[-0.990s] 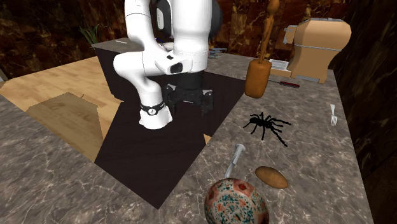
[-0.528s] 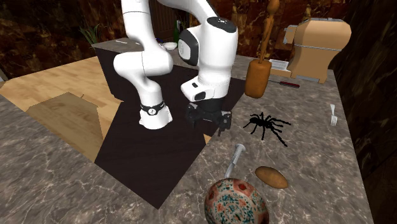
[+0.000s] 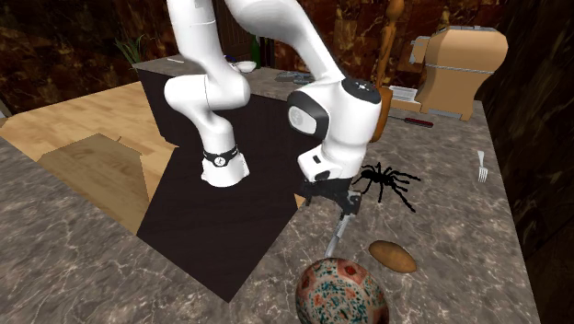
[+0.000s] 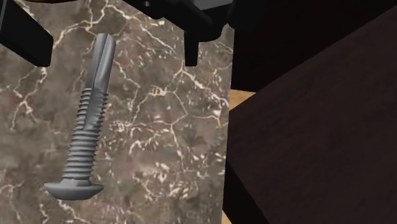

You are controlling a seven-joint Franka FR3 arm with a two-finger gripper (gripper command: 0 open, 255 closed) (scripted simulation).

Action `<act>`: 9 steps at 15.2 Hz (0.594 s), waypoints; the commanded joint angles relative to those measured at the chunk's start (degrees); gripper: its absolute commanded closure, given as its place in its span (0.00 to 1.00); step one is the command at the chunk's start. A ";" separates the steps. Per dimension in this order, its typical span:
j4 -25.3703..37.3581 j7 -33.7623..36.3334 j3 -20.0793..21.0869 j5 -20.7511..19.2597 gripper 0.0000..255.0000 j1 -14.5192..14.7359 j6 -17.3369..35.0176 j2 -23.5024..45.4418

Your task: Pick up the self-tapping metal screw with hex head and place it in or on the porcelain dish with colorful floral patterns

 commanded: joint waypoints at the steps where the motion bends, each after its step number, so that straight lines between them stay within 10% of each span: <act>1: 2.55 6.39 -0.26 -4.36 0.00 1.06 1.65 6.08; 9: 8.40 17.63 -5.49 -13.14 0.00 7.33 6.04 19.49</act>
